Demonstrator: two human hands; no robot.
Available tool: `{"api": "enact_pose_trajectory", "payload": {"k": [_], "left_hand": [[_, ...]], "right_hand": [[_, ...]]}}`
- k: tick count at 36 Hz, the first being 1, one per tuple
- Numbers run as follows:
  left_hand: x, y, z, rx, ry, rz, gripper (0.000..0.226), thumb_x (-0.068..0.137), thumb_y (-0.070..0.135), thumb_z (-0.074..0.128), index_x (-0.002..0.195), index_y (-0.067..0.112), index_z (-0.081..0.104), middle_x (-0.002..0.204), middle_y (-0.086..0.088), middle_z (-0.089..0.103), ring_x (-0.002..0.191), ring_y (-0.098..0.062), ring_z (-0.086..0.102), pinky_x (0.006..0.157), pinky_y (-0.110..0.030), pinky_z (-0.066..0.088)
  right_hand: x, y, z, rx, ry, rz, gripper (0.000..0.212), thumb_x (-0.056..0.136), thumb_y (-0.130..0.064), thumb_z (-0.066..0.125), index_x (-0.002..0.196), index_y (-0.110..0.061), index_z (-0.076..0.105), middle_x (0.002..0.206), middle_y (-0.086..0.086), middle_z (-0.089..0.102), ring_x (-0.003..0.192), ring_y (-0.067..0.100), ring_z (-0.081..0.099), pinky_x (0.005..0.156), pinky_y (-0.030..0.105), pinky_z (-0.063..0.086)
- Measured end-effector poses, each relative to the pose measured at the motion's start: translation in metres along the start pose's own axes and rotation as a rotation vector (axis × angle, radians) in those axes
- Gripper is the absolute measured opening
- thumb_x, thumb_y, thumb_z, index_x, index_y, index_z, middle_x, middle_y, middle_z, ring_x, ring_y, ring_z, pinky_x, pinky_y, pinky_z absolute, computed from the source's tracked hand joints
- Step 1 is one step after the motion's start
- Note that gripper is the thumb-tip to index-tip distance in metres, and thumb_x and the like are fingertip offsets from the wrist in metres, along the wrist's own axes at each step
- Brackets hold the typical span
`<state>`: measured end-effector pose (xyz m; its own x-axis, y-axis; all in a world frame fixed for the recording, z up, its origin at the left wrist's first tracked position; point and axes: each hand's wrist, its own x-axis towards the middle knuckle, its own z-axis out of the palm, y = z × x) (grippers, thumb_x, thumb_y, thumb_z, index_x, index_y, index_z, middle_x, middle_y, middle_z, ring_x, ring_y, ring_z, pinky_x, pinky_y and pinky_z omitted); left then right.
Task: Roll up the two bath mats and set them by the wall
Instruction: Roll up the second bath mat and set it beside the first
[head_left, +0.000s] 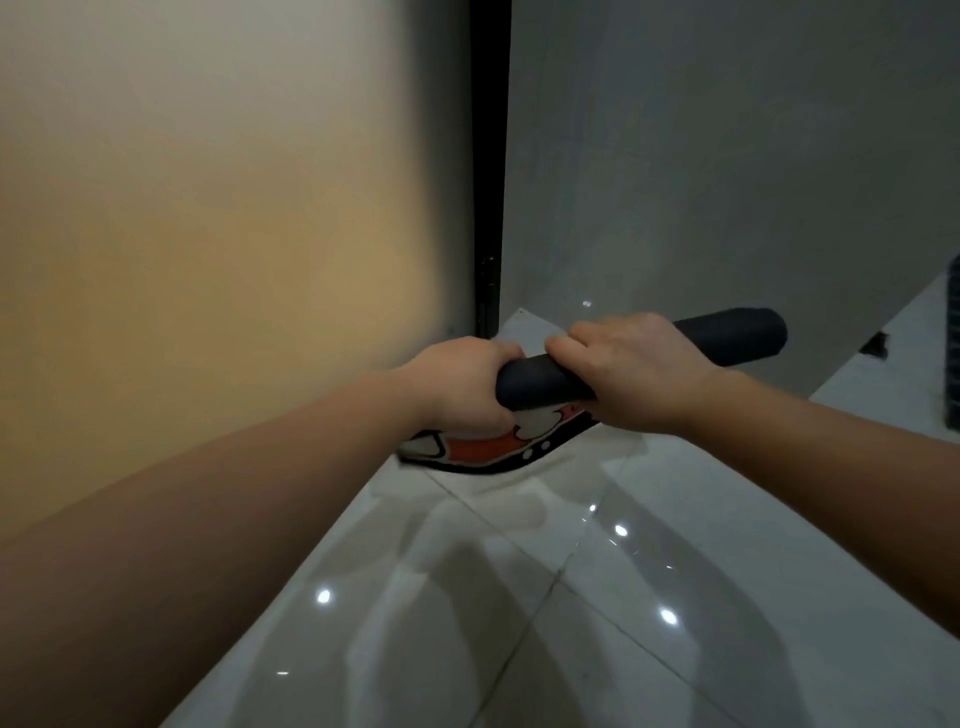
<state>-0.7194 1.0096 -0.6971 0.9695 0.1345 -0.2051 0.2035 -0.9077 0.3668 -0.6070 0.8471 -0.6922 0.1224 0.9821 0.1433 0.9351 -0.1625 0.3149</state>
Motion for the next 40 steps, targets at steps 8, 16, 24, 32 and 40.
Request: {"api": "enact_pose_trajectory", "payload": {"k": [8, 16, 24, 32, 40], "left_hand": [[-0.005, -0.008, 0.013, 0.444, 0.36, 0.214, 0.031, 0.079, 0.031, 0.059, 0.107, 0.024, 0.048, 0.099, 0.002, 0.062, 0.085, -0.024, 0.061, 0.061, -0.034, 0.038], [-0.001, -0.01, 0.015, 0.382, 0.318, 0.18, 0.05, 0.074, 0.041, 0.063, 0.118, 0.027, 0.045, 0.11, 0.004, 0.059, 0.095, -0.022, 0.06, 0.072, -0.036, 0.046], [0.001, -0.006, 0.003, 0.033, 0.008, -0.013, 0.048, 0.069, 0.049, 0.071, 0.11, 0.031, 0.053, 0.096, 0.007, 0.062, 0.087, -0.018, 0.059, 0.074, -0.032, 0.047], [-0.001, -0.014, 0.019, 0.351, 0.279, 0.087, 0.035, 0.077, 0.038, 0.062, 0.106, 0.023, 0.049, 0.099, 0.0, 0.064, 0.088, -0.026, 0.062, 0.068, -0.036, 0.047], [-0.004, -0.013, 0.021, 0.453, 0.372, 0.152, 0.046, 0.078, 0.036, 0.063, 0.118, 0.023, 0.046, 0.109, 0.002, 0.06, 0.093, -0.024, 0.059, 0.07, -0.036, 0.045]], "right_hand": [[0.012, 0.01, -0.011, 0.483, -0.527, 0.276, 0.06, 0.063, -0.056, 0.072, 0.114, -0.038, 0.046, 0.094, -0.011, 0.062, 0.085, 0.018, 0.06, 0.071, 0.032, 0.046], [0.012, 0.008, -0.005, 0.536, -0.496, 0.284, 0.026, 0.069, -0.033, 0.071, 0.089, -0.029, 0.053, 0.076, -0.006, 0.058, 0.07, 0.017, 0.057, 0.059, 0.029, 0.043], [0.003, 0.006, 0.004, 0.039, -0.018, -0.004, 0.028, 0.075, -0.037, 0.06, 0.095, -0.019, 0.051, 0.082, 0.001, 0.062, 0.067, 0.027, 0.061, 0.052, 0.03, 0.03], [0.01, 0.008, -0.001, 0.263, -0.323, 0.127, 0.044, 0.067, -0.05, 0.064, 0.103, -0.034, 0.047, 0.091, -0.009, 0.059, 0.078, 0.018, 0.058, 0.062, 0.03, 0.041], [0.012, 0.01, -0.008, 0.531, -0.521, 0.291, 0.037, 0.064, -0.037, 0.073, 0.096, -0.033, 0.054, 0.08, -0.008, 0.061, 0.072, 0.014, 0.058, 0.061, 0.029, 0.046]]}}
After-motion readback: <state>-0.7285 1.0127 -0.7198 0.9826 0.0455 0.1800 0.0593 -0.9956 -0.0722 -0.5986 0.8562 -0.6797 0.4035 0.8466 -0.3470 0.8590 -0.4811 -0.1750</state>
